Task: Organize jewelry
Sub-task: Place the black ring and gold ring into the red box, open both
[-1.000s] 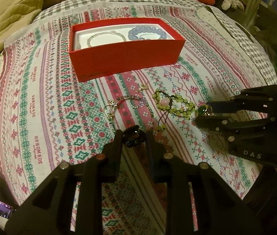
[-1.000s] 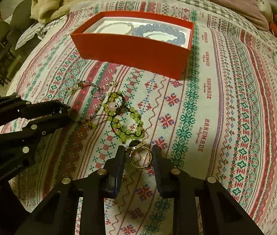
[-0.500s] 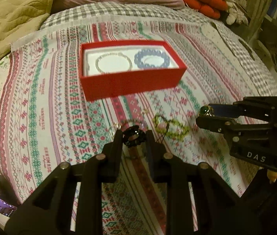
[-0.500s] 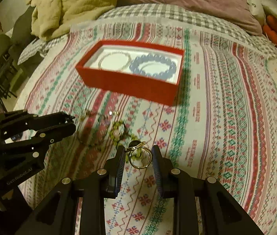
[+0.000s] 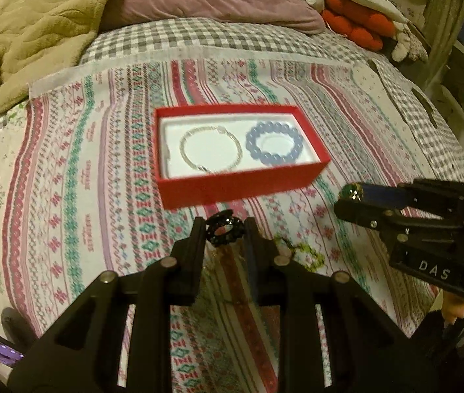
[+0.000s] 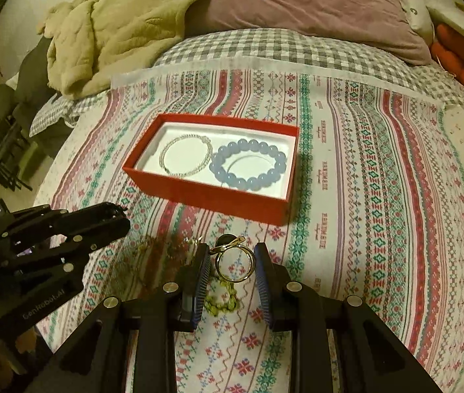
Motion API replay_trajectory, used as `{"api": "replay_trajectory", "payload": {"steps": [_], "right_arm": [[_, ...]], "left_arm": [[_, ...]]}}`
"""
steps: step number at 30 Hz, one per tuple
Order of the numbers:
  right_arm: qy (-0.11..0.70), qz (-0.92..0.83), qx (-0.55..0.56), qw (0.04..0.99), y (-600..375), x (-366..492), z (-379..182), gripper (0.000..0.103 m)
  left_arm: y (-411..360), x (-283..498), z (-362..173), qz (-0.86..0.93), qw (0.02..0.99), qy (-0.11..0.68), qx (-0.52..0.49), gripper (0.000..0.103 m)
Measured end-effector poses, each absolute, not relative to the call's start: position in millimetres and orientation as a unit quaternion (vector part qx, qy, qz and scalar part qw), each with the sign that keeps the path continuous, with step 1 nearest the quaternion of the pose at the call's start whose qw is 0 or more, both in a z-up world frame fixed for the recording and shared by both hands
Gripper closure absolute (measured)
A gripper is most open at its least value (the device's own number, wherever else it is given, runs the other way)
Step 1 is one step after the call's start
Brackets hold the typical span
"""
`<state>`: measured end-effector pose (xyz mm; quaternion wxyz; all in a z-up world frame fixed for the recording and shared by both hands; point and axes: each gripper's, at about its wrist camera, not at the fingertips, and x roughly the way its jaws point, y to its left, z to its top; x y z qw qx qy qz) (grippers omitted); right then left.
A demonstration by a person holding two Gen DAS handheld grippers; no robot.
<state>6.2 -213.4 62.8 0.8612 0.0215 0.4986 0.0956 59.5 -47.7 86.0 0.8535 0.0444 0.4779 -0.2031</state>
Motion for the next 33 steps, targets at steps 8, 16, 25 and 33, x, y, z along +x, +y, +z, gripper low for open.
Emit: {"api": "replay_trajectory", "payload": {"steps": [8,16,25,33], "right_arm": [[0.474,0.09,0.041,0.875,-219.2,25.2,69.7,0.075],[0.46,0.072,0.057,0.883,-222.2,51.3,64.1,0.075],[0.462,0.051,0.056,0.883,-226.7,76.4,50.3,0.075],[0.471,0.045,0.044,0.88,-226.1,83.5,42.5,0.075]], "left_arm": [[-53.9,85.0,89.6,-0.199,0.861,0.466,0.032,0.078],[-65.2,108.0,79.7,-0.196,0.864,0.462,0.044,0.078],[-68.1,130.3,62.2,-0.185,0.86,0.474,0.047,0.078],[-70.5,134.2,57.5,-0.187,0.859,0.473,0.053,0.078]]}}
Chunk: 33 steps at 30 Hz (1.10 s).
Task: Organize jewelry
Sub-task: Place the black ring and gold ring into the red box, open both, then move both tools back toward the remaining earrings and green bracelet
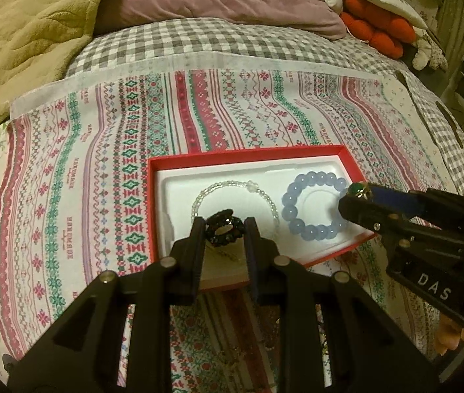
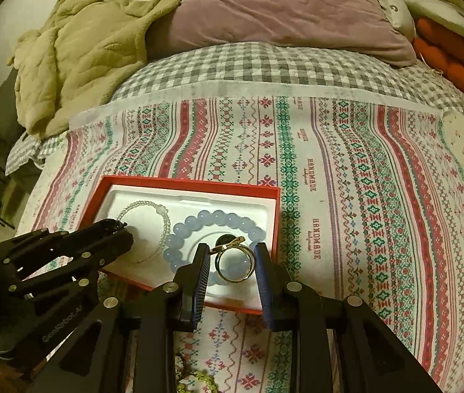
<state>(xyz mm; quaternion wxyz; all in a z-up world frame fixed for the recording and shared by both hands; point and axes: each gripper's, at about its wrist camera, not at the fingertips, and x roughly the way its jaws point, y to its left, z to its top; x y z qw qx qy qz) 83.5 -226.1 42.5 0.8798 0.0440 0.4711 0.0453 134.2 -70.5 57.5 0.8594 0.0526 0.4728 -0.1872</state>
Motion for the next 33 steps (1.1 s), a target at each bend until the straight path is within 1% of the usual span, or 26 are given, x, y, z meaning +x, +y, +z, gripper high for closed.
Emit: {"api": "replay_trajectory", "payload": {"steps": [3,5,6,7,9,10,18,20,23,24,26,28,33], "right_arm": [[0.47,0.047,0.04,0.88,-225.1,83.3,43.5,0.074],[0.469,0.047,0.033,0.882,-223.6,82.1,46.7,0.072],[0.467,0.047,0.03,0.883,-223.0,81.3,48.5,0.067],[0.461,0.045,0.026,0.886,-222.1,79.4,51.5,0.056],[0.452,0.041,0.025,0.891,-222.2,76.5,56.4,0.046],[0.449,0.04,0.024,0.892,-222.5,75.2,58.9,0.046],[0.45,0.022,0.037,0.892,-231.2,67.9,66.7,0.045],[0.451,0.019,0.038,0.891,-232.5,65.3,68.3,0.043],[0.451,0.014,0.04,0.891,-235.3,59.8,71.9,0.039],[0.451,0.013,0.041,0.891,-236.1,57.9,72.9,0.038],[0.452,0.009,0.043,0.891,-238.9,53.1,75.3,0.036],[0.453,0.006,0.046,0.89,-241.4,47.7,77.3,0.032],[0.46,-0.003,0.042,0.887,-244.3,34.5,78.6,0.026]], "left_arm": [[-70.3,135.4,57.9,-0.186,0.859,0.474,0.053,0.077],[-69.6,135.0,58.8,-0.184,0.859,0.475,0.055,0.075],[-69.3,134.3,59.9,-0.183,0.86,0.474,0.056,0.074],[-68.9,133.2,61.4,-0.183,0.86,0.472,0.058,0.071],[-68.2,130.8,64.3,-0.183,0.861,0.471,0.061,0.066],[-68.1,129.5,65.8,-0.183,0.862,0.469,0.062,0.063],[-63.7,117.4,79.3,-0.18,0.864,0.465,0.065,0.051],[-63.2,113.5,82.9,-0.179,0.865,0.464,0.068,0.043],[-62.7,106.5,87.6,-0.178,0.866,0.461,0.072,0.033],[-62.4,104.3,88.6,-0.176,0.867,0.461,0.073,0.031],[-61.7,98.8,91.0,-0.172,0.868,0.461,0.074,0.024],[-61.3,93.7,92.5,-0.162,0.869,0.46,0.077,0.02],[-57.9,79.0,91.2,-0.139,0.865,0.476,0.073,0.018]]}}
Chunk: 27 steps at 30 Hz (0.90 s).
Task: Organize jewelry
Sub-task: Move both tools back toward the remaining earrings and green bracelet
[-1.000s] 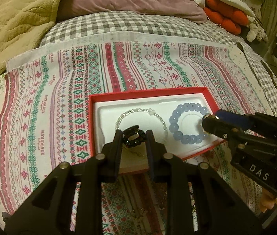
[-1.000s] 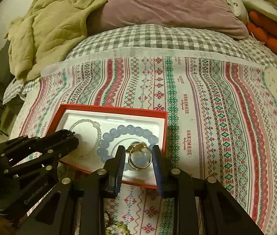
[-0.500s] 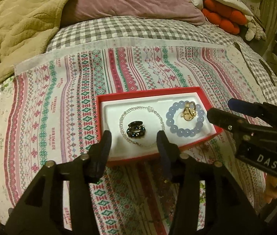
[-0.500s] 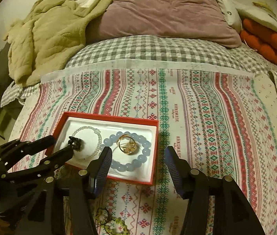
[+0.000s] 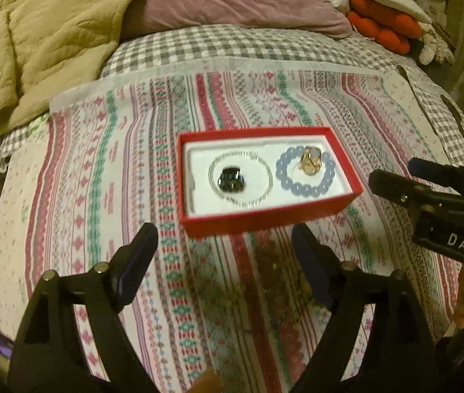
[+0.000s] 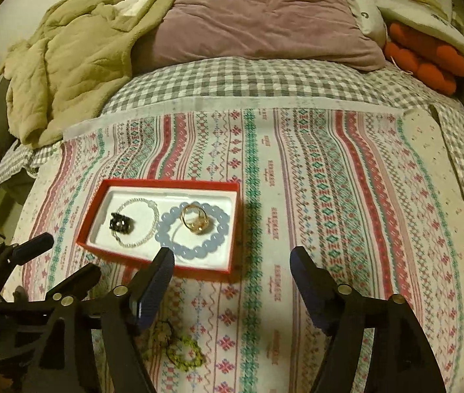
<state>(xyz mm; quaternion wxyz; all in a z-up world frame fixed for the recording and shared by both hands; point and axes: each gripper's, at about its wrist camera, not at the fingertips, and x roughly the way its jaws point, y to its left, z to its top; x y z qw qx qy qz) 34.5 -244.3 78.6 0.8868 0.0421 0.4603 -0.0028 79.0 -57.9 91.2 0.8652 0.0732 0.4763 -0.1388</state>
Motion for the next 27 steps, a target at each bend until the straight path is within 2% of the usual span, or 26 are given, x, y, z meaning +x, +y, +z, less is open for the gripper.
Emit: {"api": "replay_trajectory", "payload": {"steps": [4,8,27], "right_arm": [[0.464,-0.001,0.036,0.885,-244.5,20.7,79.7,0.022],[0.468,-0.003,0.027,0.884,-244.5,8.4,79.3,0.019],[0.495,0.005,0.003,0.869,-237.2,-26.9,55.3,0.016]], "left_arm": [[-56.2,63.4,91.9,-0.13,0.865,0.478,0.077,0.005],[-54.6,49.6,92.5,-0.13,0.864,0.48,0.077,0.001],[-33.9,7.4,64.4,-0.139,0.854,0.499,0.051,0.001]]}}
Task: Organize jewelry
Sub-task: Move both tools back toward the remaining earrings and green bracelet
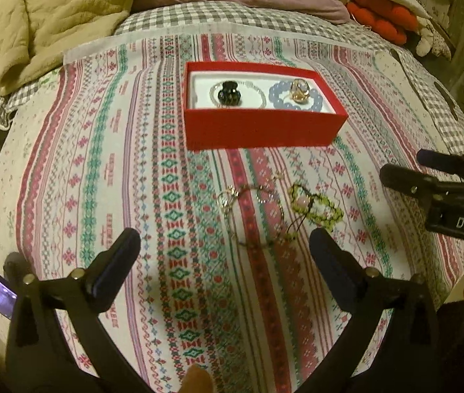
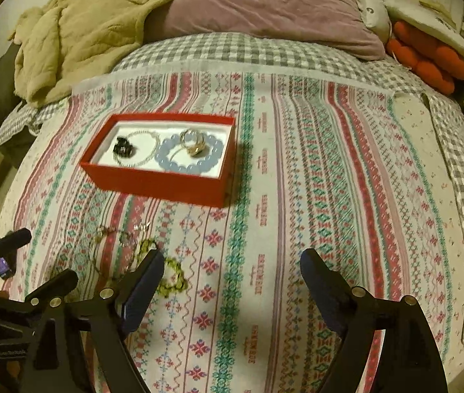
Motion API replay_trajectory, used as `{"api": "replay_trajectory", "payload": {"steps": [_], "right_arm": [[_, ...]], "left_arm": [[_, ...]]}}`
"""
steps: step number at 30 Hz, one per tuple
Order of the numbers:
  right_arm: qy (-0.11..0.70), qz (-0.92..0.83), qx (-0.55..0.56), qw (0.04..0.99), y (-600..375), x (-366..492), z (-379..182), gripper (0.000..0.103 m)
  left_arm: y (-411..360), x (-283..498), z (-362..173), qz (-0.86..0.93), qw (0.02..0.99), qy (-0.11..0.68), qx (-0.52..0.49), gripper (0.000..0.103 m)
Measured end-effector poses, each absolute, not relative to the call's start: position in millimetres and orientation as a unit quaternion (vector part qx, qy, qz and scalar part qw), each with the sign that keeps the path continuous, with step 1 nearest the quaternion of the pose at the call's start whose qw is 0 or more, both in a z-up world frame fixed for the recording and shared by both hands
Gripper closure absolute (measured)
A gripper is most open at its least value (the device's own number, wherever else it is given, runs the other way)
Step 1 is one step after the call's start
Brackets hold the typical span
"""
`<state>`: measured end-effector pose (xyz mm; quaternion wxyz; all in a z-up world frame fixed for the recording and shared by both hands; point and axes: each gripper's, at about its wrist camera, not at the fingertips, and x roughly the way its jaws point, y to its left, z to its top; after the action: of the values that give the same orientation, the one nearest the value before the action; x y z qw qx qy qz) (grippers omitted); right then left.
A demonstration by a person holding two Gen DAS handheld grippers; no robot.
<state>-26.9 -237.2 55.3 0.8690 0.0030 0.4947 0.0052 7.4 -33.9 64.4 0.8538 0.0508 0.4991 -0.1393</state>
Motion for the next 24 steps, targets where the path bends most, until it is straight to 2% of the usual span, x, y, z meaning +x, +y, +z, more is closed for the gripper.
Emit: {"api": "replay_trajectory", "payload": {"steps": [24], "right_arm": [[0.565,0.02,-0.052,0.823,-206.4,-28.6,-6.3,0.014]], "left_arm": [[-12.1,14.3,6.4,-0.115,0.839,0.525,0.082,0.001]]}}
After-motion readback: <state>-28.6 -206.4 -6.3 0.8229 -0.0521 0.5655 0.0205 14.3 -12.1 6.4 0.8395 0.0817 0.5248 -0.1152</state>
